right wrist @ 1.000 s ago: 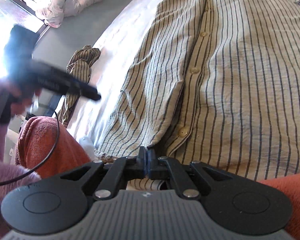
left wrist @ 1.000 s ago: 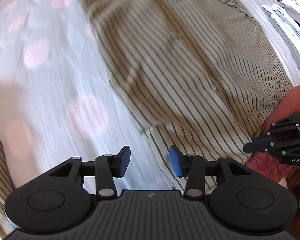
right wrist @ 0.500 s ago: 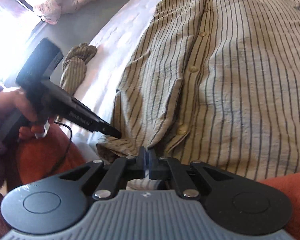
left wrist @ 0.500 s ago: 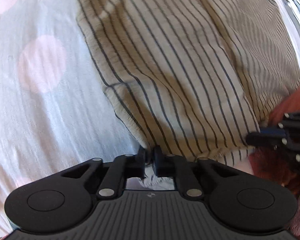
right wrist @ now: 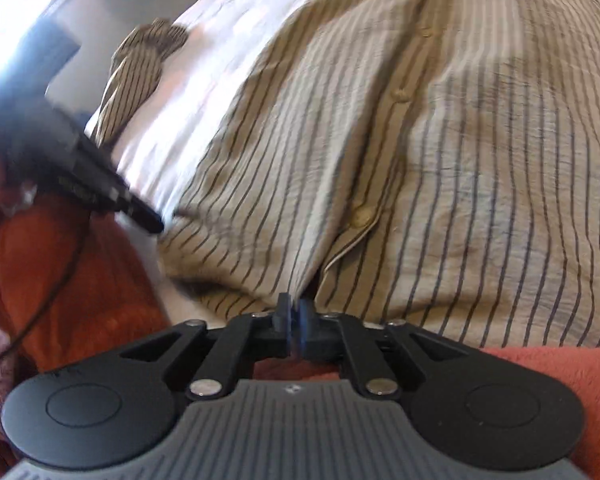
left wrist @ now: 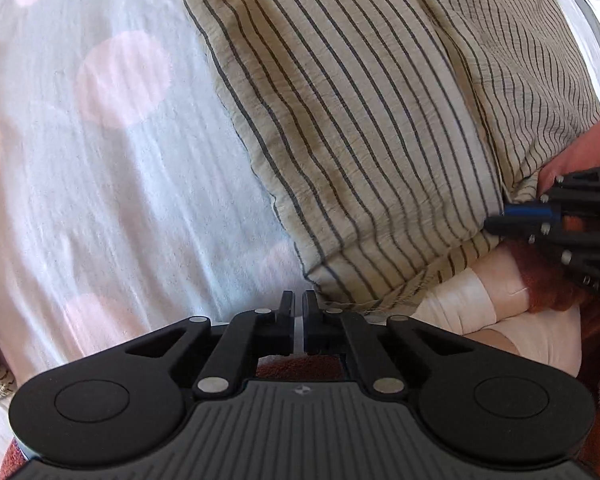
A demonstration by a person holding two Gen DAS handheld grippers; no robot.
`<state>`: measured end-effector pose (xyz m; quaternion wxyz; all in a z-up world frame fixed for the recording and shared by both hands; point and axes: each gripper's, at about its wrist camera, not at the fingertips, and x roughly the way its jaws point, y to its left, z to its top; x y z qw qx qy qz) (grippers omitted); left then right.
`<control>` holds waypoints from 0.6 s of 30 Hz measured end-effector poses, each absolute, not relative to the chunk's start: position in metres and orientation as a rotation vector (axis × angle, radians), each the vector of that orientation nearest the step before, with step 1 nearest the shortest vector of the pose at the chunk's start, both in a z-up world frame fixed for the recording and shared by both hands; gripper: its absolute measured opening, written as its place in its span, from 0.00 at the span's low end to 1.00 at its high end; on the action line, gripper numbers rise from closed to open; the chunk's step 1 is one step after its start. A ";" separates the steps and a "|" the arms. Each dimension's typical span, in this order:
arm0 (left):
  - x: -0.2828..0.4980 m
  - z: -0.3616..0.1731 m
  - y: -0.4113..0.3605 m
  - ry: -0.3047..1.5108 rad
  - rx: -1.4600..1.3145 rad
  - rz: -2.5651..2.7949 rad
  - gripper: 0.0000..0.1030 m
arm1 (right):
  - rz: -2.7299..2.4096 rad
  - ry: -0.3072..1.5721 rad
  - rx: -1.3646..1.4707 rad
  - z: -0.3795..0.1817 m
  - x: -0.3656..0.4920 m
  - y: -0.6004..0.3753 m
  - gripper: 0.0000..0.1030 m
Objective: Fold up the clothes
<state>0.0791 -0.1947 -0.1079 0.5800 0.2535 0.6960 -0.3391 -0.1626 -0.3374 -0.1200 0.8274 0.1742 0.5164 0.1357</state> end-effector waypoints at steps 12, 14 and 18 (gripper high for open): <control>0.092 -0.050 -0.167 1.416 0.215 -0.868 0.44 | 0.226 0.886 0.529 -0.091 -0.183 -0.363 0.30; 0.093 -0.042 -0.176 1.355 0.167 -0.877 0.44 | 0.182 0.844 0.522 -0.075 -0.188 -0.375 0.36; 0.101 -0.034 -0.199 1.209 0.062 -0.873 0.45 | 0.070 0.760 0.514 -0.043 -0.200 -0.403 0.45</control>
